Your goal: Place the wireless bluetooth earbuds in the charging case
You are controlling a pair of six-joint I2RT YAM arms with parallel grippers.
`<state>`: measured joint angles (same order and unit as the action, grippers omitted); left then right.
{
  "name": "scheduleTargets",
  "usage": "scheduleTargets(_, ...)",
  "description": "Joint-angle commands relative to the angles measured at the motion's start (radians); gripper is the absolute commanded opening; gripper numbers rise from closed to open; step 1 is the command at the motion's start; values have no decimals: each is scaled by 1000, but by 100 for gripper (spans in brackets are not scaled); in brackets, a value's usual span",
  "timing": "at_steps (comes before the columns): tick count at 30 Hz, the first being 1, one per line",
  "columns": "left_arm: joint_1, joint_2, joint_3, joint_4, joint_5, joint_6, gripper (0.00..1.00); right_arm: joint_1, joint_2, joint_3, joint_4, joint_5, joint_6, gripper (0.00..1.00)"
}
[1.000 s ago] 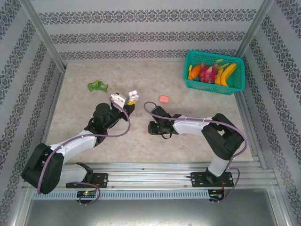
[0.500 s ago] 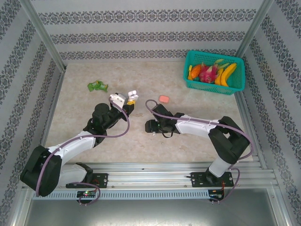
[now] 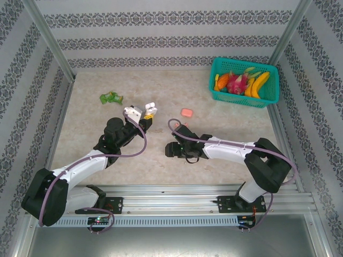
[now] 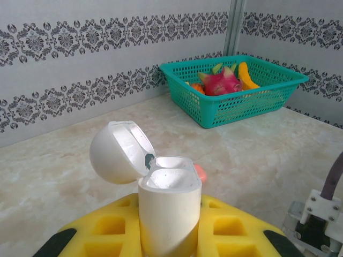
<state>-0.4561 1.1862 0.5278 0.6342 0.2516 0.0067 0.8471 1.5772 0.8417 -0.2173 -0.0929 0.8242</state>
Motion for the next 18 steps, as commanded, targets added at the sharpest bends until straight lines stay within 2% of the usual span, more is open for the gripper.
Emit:
scheduleTargets(1,9,-24,14,0,-12,-1,0,17,26,5,-22,-9,30,65)
scheduleTargets(9,9,-21,13,7,-14,-3,0,21,82,55,-19,-16,30,64)
scheduleTargets(18,9,-23,14,5,-17,-7,0,2,142,256,-92,-18,-23,63)
